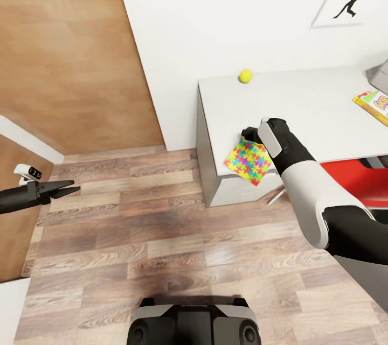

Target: Put all the toys in the child's room - the three board games (two on the bed and one on the table), the two jigsaw puzzles on the table, and the tennis ball on the table - inside the toy box on the table in the child's room.

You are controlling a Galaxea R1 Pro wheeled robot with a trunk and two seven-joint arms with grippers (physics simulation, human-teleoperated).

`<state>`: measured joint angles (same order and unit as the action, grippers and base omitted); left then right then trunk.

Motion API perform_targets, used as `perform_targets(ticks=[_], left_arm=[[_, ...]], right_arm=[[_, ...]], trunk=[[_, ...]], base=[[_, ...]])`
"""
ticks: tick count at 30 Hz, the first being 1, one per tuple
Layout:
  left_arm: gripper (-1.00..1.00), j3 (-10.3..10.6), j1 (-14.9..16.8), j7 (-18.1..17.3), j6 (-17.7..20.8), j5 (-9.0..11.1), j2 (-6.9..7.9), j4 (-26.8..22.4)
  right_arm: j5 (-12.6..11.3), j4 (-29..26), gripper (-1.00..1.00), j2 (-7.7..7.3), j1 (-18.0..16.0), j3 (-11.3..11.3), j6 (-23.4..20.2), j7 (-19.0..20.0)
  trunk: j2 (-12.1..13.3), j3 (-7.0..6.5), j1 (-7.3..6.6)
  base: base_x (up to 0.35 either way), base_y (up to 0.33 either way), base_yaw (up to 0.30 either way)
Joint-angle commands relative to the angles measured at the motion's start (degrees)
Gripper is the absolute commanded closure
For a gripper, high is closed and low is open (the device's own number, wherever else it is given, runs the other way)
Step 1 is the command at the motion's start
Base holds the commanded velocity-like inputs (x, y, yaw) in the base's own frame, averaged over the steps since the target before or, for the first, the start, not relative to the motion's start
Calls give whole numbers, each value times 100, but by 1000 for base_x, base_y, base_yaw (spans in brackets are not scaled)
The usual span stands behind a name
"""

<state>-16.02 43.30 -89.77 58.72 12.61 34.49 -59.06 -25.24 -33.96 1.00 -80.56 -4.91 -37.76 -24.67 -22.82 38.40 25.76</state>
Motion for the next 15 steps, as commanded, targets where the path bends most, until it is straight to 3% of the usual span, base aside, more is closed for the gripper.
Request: perform_targets(ticks=[1, 15], left_arm=[[-100, 2, 3, -23, 61, -4, 0, 0], [-100, 1, 3, -23, 61, -8, -4, 0]], right_arm=[[-60, -5, -100, -3, -4, -27, -12, -55], [-60, -5, -100, -3, 4, -27, -12, -55]], trunk=[[-9, 8, 2], [-9, 8, 2]], base=[[-54, 31, 0], [-18, 4, 0]])
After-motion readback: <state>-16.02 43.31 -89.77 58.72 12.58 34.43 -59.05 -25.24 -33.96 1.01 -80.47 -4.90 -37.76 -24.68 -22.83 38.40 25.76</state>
